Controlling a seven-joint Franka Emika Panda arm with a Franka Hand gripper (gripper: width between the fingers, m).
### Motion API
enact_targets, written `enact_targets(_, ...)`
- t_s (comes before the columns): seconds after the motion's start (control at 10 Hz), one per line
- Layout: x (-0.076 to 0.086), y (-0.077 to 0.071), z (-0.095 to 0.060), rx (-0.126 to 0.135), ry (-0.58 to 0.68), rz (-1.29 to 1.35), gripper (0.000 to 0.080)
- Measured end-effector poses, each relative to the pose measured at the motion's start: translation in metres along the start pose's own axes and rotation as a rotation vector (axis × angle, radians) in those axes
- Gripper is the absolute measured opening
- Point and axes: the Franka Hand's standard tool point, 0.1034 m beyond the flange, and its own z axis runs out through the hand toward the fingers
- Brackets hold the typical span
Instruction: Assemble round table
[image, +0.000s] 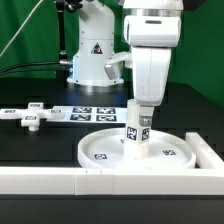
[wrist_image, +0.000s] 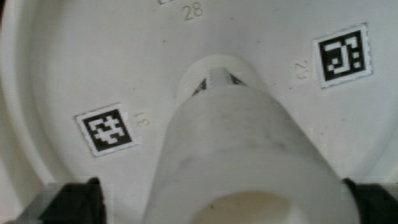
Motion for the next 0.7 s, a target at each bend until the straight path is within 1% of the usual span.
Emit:
enact_targets(0.4, -0.007, 0.001, 0.001, -0.002, -0.028, -0.211, 0.0649)
enact_targets(0.5, -0.009, 0.001, 0.001, 0.0, -0.029, -0.234, 0.0626)
enact_targets(0.6, -0.012, 0.001, 0.002, 0.0, -0.029, -0.247, 0.0626)
enact_targets(0.7, -0.012, 0.0, 0.002, 0.003, -0.029, -0.235, 0.045)
